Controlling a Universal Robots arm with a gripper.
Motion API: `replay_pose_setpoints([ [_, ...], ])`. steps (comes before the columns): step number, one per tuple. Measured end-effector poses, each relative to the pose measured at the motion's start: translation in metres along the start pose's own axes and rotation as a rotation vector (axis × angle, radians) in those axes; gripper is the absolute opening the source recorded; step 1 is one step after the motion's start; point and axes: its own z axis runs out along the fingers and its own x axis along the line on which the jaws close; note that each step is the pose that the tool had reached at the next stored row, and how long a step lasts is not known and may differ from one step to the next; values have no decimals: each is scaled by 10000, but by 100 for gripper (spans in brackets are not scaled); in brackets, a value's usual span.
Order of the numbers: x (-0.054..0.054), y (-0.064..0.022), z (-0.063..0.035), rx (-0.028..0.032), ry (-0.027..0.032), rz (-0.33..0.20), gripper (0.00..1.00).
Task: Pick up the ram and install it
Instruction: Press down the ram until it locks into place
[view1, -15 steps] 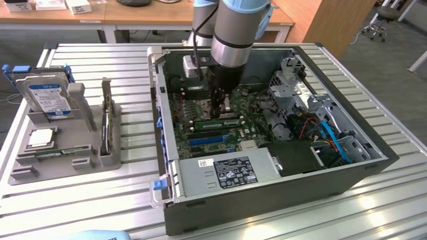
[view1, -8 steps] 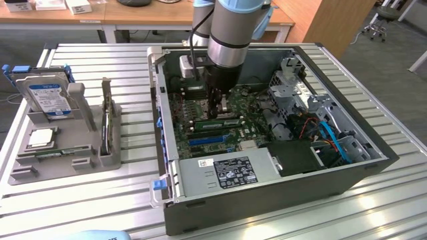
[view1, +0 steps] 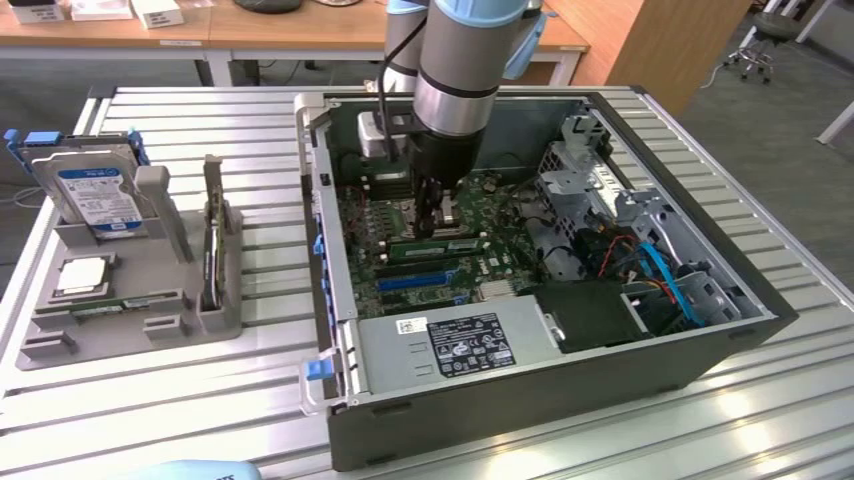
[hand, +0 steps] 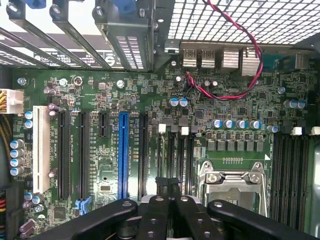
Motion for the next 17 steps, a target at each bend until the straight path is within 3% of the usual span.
replay_pose_setpoints([
  [17,16,2,67,1,2,-1,10],
])
